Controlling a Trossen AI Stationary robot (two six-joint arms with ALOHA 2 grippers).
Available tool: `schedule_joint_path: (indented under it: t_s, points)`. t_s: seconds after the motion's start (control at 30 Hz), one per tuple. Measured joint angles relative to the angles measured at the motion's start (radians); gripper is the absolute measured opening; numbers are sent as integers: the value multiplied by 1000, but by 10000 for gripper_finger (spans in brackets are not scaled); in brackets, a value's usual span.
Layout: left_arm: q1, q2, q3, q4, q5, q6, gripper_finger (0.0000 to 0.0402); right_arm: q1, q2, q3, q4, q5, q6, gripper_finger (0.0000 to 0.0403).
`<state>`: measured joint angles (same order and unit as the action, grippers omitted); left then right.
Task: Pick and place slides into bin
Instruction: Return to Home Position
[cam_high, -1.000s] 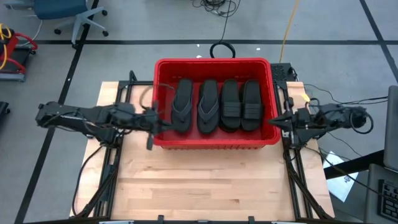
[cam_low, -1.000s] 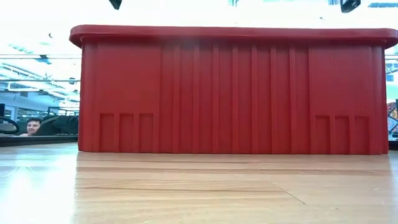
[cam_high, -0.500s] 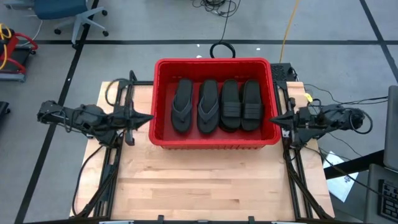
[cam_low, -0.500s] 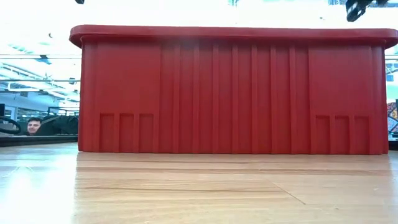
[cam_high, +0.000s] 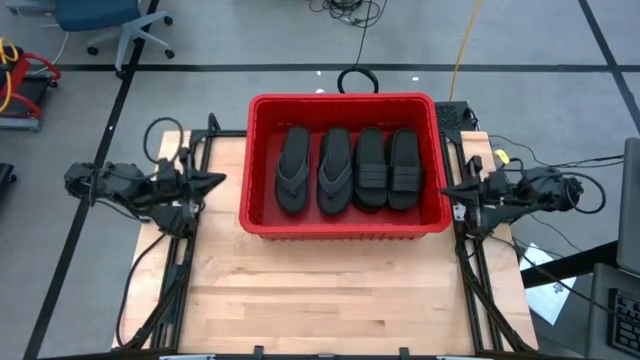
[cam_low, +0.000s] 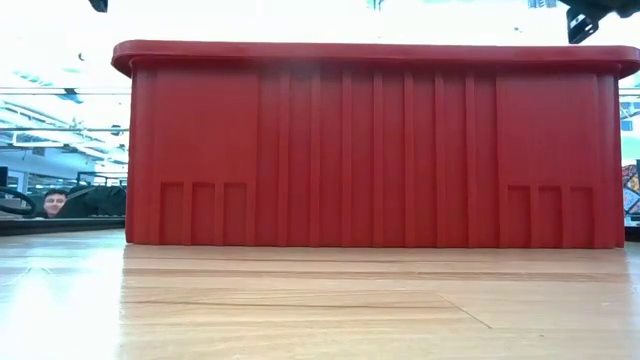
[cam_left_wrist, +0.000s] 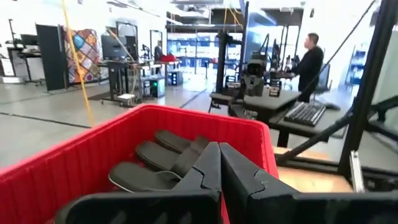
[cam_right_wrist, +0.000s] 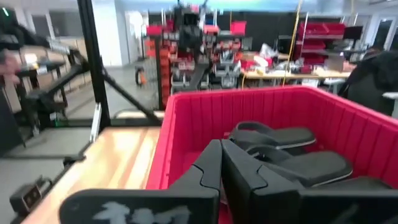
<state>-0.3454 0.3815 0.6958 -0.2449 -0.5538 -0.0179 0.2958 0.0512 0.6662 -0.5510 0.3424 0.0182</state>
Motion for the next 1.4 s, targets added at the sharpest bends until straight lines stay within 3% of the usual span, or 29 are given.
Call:
schedule_joint_path:
  t_s: [0.2, 0.53, 0.77, 1.17, 1.4]
  points:
    - [0, -122, -132, 147, -14, 10, 0, 0, -47, 10, -46, -2, 22, 0]
    - [-4, -98, -367, 513, -30, 1, 0, 0, -42, 13, -91, -33, 127, 0]
    - [-24, -116, -366, 530, -27, 85, 0, 0, -43, 13, -89, -1, 127, 0]
    - [-37, -110, -366, 373, 18, 41, 0, 0, -42, 13, -115, -6, 127, 0]
    - [-37, -78, -366, 316, 123, 58, 0, 0, -42, 13, -134, -33, 140, 0]
